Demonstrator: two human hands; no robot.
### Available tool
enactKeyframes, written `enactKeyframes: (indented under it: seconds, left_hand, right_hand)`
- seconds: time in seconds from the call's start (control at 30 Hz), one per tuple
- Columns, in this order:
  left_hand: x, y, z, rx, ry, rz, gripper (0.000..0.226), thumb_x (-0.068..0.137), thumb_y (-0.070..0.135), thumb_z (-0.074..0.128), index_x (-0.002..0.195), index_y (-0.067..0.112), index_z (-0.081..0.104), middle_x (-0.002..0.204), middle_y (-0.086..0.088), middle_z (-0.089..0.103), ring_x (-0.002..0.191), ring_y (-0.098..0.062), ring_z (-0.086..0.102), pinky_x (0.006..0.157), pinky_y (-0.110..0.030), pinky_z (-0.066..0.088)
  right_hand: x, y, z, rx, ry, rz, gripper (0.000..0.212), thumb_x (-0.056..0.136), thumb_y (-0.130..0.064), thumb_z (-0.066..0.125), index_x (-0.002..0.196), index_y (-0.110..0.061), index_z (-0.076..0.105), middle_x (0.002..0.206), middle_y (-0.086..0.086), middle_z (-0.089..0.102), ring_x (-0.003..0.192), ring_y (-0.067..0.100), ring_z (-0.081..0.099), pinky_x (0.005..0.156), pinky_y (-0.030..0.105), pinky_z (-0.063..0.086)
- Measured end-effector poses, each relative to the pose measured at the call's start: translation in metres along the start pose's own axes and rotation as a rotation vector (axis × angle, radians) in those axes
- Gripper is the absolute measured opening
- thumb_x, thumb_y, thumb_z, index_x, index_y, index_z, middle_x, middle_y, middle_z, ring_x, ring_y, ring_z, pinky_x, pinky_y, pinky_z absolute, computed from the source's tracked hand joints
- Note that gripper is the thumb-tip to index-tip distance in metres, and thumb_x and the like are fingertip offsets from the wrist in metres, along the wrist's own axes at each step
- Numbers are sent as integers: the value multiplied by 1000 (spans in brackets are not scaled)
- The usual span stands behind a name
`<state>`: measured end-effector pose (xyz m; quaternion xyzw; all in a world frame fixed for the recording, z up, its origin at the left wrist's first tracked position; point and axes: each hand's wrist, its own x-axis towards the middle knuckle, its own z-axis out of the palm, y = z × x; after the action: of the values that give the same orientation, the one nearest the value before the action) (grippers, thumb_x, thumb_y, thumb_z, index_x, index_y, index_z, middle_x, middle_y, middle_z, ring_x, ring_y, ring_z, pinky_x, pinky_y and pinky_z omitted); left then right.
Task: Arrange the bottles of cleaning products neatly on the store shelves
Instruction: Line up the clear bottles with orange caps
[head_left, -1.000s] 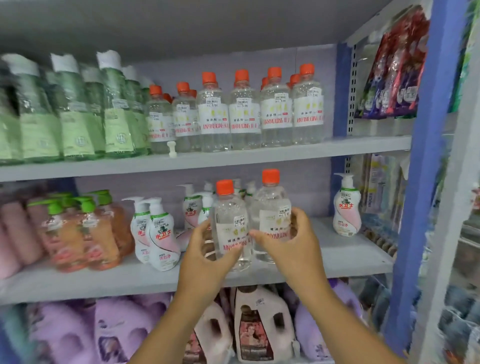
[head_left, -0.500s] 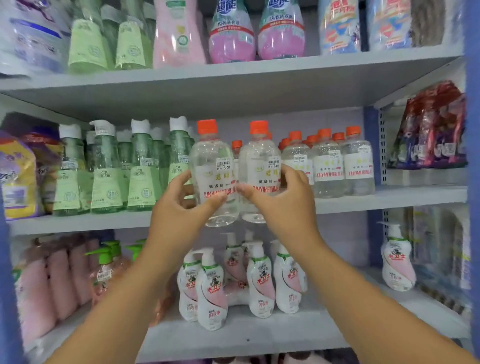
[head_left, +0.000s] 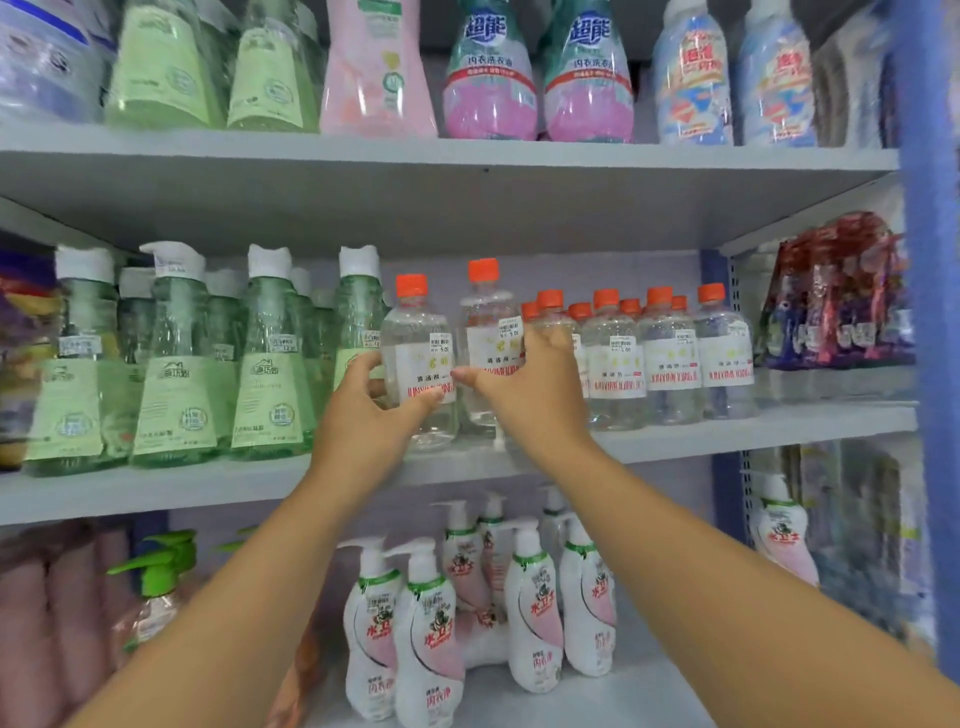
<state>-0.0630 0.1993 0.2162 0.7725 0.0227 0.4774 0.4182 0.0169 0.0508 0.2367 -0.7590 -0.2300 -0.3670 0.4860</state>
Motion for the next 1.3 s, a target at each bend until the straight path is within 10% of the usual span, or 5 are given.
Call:
enactKeyframes:
  seconds: [0.23, 0.37, 0.73, 0.9, 1.3]
  left_hand:
    - [6, -9, 2, 192, 1, 86, 61, 83, 46, 78, 136, 30, 53, 123, 3, 53, 98, -15, 58, 82, -32, 48]
    - [3, -13, 6, 232, 55, 56, 67, 82, 50, 77, 136, 26, 45, 118, 9, 60, 107, -17, 57, 82, -32, 44]
    - [6, -12, 19, 289, 77, 40, 59, 85, 43, 77, 135, 20, 57, 116, 4, 63, 98, -17, 65, 81, -35, 53]
    - [-4, -13, 24, 506, 136, 104, 49, 93, 51, 64, 130, 21, 63, 120, -3, 65, 93, -19, 58, 71, -30, 40]
    - [-127, -47, 17, 203, 281, 247, 33, 91, 24, 71, 122, 22, 64, 122, 11, 56, 118, -9, 49, 104, -16, 33]
  right_hand:
    - [-4, 6, 7, -183, -20, 31, 89, 73, -64, 78, 144, -21, 46, 136, 7, 47, 121, 26, 55, 96, 42, 54]
    - [-17, 14, 3, -158, -5, -17, 57, 82, -53, 74, 124, -23, 52, 118, -1, 43, 104, 23, 59, 84, 38, 55]
    - [-1, 5, -8, -335, -84, 32, 50, 90, -34, 73, 129, -12, 49, 126, 2, 54, 88, 21, 58, 57, 30, 36]
    - [-1, 7, -9, -432, -128, -17, 47, 94, -39, 69, 130, -12, 53, 131, 4, 52, 101, 25, 64, 69, 35, 47]
    - [-132, 98, -64, 234, 252, -170, 18, 93, -5, 64, 108, -15, 68, 100, -6, 60, 93, 11, 62, 86, 20, 49]
